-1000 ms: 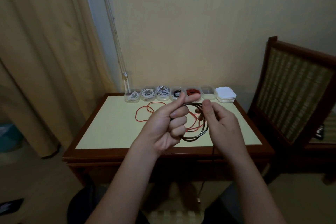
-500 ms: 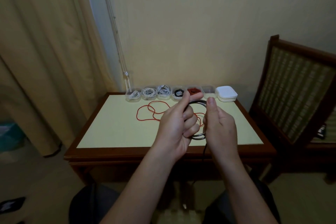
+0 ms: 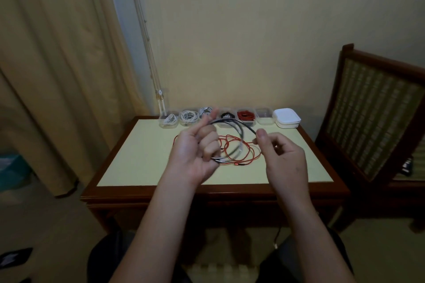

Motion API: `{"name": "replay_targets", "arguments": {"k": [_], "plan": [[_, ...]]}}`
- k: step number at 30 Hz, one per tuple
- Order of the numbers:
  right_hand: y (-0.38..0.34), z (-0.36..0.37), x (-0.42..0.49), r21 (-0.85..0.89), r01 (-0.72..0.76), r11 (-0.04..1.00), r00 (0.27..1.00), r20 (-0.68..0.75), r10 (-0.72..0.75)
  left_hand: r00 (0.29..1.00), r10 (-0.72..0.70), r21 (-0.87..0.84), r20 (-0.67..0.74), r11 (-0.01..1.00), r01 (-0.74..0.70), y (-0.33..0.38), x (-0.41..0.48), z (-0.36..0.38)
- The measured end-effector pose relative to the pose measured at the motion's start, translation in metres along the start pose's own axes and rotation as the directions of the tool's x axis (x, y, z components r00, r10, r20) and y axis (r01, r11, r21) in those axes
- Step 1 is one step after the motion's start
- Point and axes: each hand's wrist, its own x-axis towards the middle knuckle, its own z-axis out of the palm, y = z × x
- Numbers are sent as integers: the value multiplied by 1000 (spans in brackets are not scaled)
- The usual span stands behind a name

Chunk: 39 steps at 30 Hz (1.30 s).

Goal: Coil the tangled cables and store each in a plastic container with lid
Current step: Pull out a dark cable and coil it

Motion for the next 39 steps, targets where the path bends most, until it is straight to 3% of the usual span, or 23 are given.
{"name": "replay_targets", "arguments": {"k": [7, 11, 14, 16, 18, 21, 23, 26, 28, 31, 35, 39], "plan": [[19, -6, 2, -164, 8, 986, 1000, -27, -13, 978, 173, -266, -115, 943, -198, 58, -7, -25], [28, -9, 6, -282, 57, 958, 997, -38, -71, 918, 332, -248, -216, 891, -380, 72, -13, -27], [33, -10, 6, -426, 210, 880, 976, 34, -216, 876, 422, -66, -232, 892, -447, 65, -10, -26], [32, -8, 5, -472, 304, 828, 951, 101, -291, 824, 515, 141, -235, 857, -496, 55, -8, -24], [30, -8, 4, -486, 385, 785, 922, 180, -342, 765, 618, 378, -181, 762, -525, 42, -5, -20], [28, -6, 5, -473, 476, 741, 878, 309, -366, 724, 690, 672, -14, 543, -504, 26, 0, -15], [24, -4, 4, -399, 479, 782, 869, 340, -359, 753, 653, 804, 82, 403, -437, 14, 2, -15], [13, 0, 1, -305, 458, 835, 877, 309, -368, 858, 490, 901, 152, 288, -324, -4, 4, -15], [9, 1, 1, -288, 461, 839, 879, 275, -389, 920, 363, 915, 146, 304, -265, -16, 5, -16], [3, -1, 0, -214, 422, 881, 902, 199, -383, 971, 227, 874, 79, 453, -177, -27, 3, -15], [-2, 3, -4, -146, 293, 945, 956, 51, -289, 996, 68, 778, 55, 623, -85, -29, -1, -10], [-1, 4, -1, -185, 216, 959, 975, -14, -222, 991, -35, 671, 129, 739, -62, -24, -6, -2]]}}
